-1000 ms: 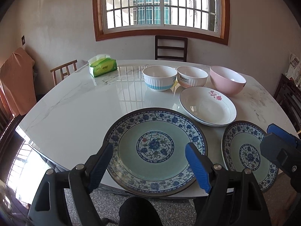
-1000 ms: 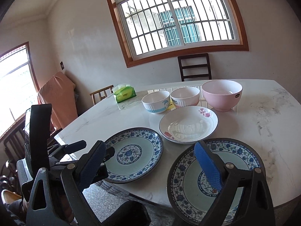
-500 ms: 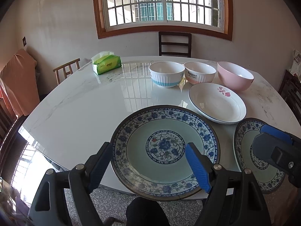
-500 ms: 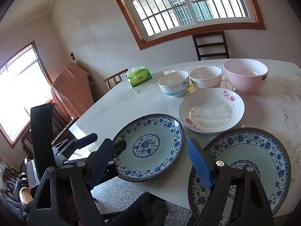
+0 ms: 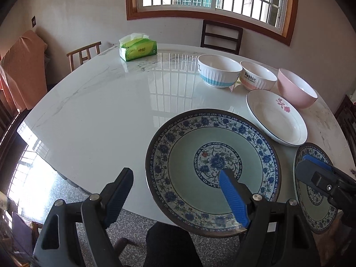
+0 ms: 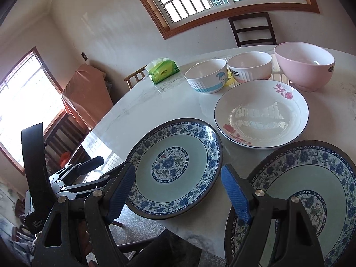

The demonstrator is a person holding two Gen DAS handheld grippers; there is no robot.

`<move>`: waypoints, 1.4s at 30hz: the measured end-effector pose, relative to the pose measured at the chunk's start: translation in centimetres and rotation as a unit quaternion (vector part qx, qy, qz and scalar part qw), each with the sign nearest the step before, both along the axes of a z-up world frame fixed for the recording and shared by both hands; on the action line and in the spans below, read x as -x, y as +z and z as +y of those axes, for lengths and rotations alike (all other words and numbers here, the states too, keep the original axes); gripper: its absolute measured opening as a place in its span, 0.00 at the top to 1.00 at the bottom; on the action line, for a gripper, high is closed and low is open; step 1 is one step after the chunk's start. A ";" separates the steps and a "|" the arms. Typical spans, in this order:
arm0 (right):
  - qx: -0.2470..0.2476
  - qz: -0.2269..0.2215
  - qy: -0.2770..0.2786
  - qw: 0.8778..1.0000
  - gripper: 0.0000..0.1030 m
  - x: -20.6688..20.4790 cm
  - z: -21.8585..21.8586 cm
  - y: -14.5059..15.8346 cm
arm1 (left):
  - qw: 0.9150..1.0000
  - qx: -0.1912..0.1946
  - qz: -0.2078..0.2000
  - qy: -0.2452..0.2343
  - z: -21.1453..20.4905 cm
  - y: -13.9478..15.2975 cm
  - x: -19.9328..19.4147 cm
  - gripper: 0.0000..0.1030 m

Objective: Organize plates and bowls

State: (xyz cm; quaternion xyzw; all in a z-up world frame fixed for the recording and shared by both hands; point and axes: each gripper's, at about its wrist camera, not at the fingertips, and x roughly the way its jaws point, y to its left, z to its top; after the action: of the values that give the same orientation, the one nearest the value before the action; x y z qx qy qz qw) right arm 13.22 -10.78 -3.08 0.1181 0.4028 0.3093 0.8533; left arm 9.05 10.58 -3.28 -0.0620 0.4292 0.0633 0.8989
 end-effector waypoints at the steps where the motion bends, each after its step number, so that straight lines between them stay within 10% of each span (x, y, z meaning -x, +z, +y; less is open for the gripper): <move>1: 0.002 0.003 0.001 1.000 0.25 -0.2 0.1 -0.1 | 1.000 0.007 0.007 0.002 0.4 -0.2 -0.2 0.21; 19: 0.047 0.076 -0.007 0.996 0.24 -4.0 2.0 -3.1 | 0.991 0.095 0.092 0.029 4.3 -4.0 -3.1 0.22; 26: 0.080 0.109 -0.004 0.991 0.24 -5.0 3.1 -4.0 | 0.992 0.089 0.087 0.023 4.1 -3.7 -3.4 0.68; 33: 0.112 0.117 -0.008 0.987 0.64 -5.8 3.9 -4.3 | 0.994 0.080 0.070 0.040 5.0 -3.3 -3.7 0.71; 42: 0.104 0.116 0.004 0.988 0.65 -6.6 6.2 -4.2 | 0.995 0.047 0.046 0.082 7.6 -1.9 -4.6 0.71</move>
State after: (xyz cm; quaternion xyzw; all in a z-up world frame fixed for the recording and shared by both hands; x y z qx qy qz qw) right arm 19.78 -4.54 -7.30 0.0623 0.5299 0.2538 0.8068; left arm 13.65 18.19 -5.22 -0.1357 0.4658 0.1194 0.8663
